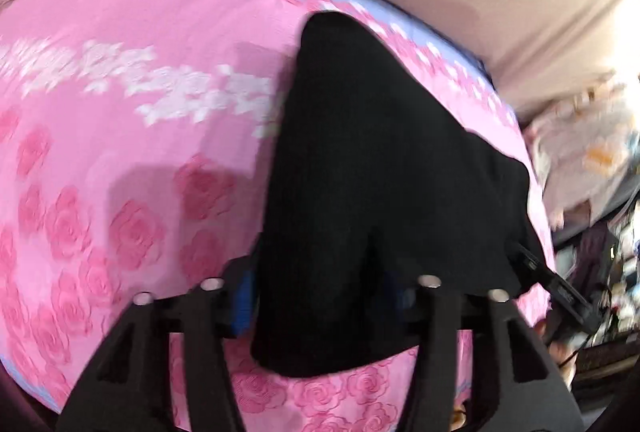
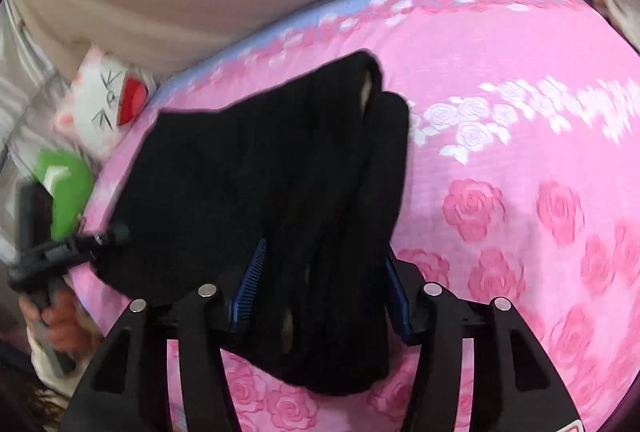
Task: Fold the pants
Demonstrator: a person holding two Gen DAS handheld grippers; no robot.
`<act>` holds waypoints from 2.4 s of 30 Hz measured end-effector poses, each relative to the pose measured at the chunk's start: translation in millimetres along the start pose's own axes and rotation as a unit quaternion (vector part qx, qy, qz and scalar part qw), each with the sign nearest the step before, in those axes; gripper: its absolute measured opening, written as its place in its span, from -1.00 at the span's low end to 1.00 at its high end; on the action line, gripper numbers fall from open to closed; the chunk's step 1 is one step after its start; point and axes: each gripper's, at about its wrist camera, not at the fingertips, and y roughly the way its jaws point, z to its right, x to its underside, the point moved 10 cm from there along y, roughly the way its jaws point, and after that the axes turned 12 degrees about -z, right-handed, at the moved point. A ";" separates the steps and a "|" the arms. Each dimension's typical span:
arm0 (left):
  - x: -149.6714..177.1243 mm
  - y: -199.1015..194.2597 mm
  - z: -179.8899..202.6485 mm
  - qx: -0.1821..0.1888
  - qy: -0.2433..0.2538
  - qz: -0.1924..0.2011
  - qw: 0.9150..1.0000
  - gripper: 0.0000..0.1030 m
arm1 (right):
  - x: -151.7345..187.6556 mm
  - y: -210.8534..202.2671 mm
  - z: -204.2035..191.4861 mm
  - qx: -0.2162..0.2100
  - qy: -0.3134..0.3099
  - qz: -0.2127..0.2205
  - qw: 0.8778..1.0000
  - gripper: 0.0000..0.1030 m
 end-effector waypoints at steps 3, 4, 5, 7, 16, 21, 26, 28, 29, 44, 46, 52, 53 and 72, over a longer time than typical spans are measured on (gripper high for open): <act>-9.7 -48.0 6.4 -0.131 0.041 0.099 0.986 0.01 | -19.4 -55.8 -10.1 0.088 -0.015 0.087 0.992 -0.07; -13.6 -65.6 12.8 -0.157 0.056 0.135 0.977 0.21 | -26.1 -68.8 -20.9 0.107 -0.035 0.106 0.988 -0.07; -16.1 -74.3 16.8 -0.164 0.060 0.152 0.973 0.41 | -34.4 -81.5 -37.9 0.120 -0.060 0.125 0.983 -0.11; -19.4 -86.1 17.6 -0.175 0.056 0.172 0.968 0.41 | -53.4 -85.0 -90.7 0.091 -0.123 0.132 0.979 -0.61; -6.8 -86.0 -60.9 -0.238 -0.018 0.149 0.960 0.41 | -100.0 105.7 -218.1 0.011 -0.225 -0.059 0.972 -1.00; -3.9 -97.7 -94.0 -0.262 -0.033 0.151 0.953 0.41 | -99.9 167.3 -226.3 0.038 -0.217 -0.108 0.969 -1.00; -9.3 -96.9 -99.1 -0.254 -0.037 0.153 0.954 0.56 | -107.8 163.8 -240.6 0.044 -0.223 -0.087 0.970 -1.00; -13.0 -92.1 -93.1 -0.246 -0.033 0.150 0.957 0.56 | -105.2 188.7 -241.2 0.047 -0.237 -0.096 0.966 -1.00; -14.4 -90.9 -87.0 -0.241 -0.028 0.150 0.958 0.56 | -107.4 184.6 -242.9 0.049 -0.233 -0.100 0.966 -1.00; -18.8 -42.7 32.0 -0.209 0.069 0.134 0.966 0.64 | -67.9 -29.8 -3.9 0.092 -0.017 0.053 0.994 -0.26; -16.1 -28.7 49.1 -0.211 0.084 0.124 0.966 0.66 | -74.7 -23.5 -0.9 0.070 -0.014 0.047 0.996 -0.12; -10.7 -7.9 62.3 -0.233 0.102 0.103 0.962 0.66 | -90.0 27.8 -10.2 0.054 -0.035 0.008 0.998 -0.64; -10.0 -5.7 61.7 -0.236 0.103 0.099 0.961 0.66 | -89.0 24.6 -11.7 0.056 -0.039 0.014 0.998 -0.86; -6.1 15.4 60.3 -0.258 0.114 0.085 0.956 0.80 | 7.9 -7.6 -25.3 0.070 -0.091 0.018 0.993 -0.89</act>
